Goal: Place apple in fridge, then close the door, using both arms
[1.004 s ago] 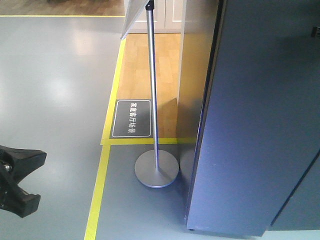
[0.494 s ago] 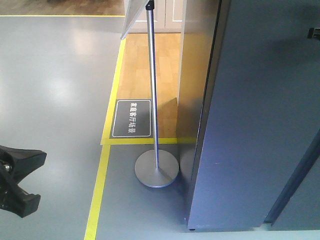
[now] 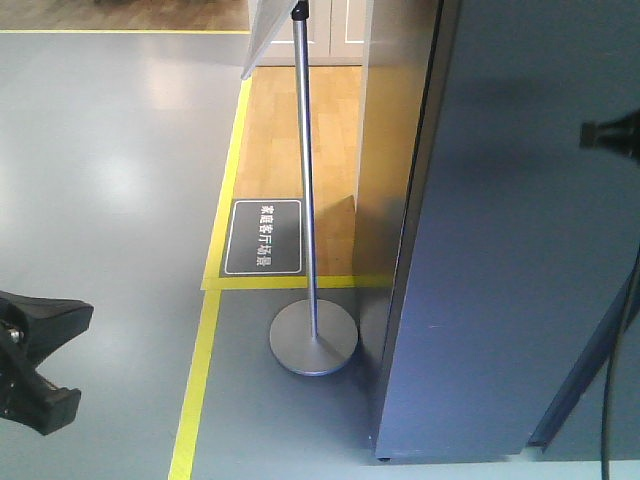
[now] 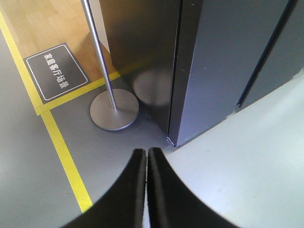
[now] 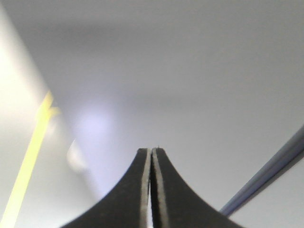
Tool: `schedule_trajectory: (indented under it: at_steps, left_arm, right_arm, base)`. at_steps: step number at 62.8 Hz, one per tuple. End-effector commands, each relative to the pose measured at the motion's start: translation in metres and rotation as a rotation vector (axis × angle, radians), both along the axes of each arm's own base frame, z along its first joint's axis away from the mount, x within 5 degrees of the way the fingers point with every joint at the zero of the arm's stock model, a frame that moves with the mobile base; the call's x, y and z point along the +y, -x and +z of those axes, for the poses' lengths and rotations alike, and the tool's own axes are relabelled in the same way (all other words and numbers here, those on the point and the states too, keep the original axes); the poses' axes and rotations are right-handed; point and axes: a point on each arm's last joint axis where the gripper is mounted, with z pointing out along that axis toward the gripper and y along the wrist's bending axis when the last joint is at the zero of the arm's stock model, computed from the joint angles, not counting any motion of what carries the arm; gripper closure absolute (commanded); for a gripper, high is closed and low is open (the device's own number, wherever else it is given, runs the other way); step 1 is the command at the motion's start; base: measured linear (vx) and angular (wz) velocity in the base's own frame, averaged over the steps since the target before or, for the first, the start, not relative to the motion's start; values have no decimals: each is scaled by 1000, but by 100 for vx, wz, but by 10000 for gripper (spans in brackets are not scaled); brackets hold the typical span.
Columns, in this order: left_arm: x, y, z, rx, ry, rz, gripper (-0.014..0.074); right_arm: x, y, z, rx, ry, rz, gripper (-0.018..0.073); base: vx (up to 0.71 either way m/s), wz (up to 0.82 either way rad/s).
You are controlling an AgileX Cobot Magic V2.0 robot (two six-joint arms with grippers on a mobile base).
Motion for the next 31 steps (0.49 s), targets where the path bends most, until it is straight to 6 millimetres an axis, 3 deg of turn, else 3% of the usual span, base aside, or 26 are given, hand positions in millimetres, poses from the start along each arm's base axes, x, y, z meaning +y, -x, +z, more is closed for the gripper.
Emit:
schedule_trajectory:
  at_steps: [1, 15, 31]
  left_arm:
    - [-1, -3, 13, -69, 53, 16, 603]
    - [-1, -3, 13, -69, 53, 16, 603]
    - [-1, -3, 13, -69, 53, 16, 603]
  right_arm:
    - [13, 26, 12, -77, 2, 38, 563]
    - [35, 78, -14, -10, -52, 106, 563]
    - [35, 143, -48, 54, -86, 117, 563]
  base:
    - [0, 0]
    - [0, 0]
    - [0, 0]
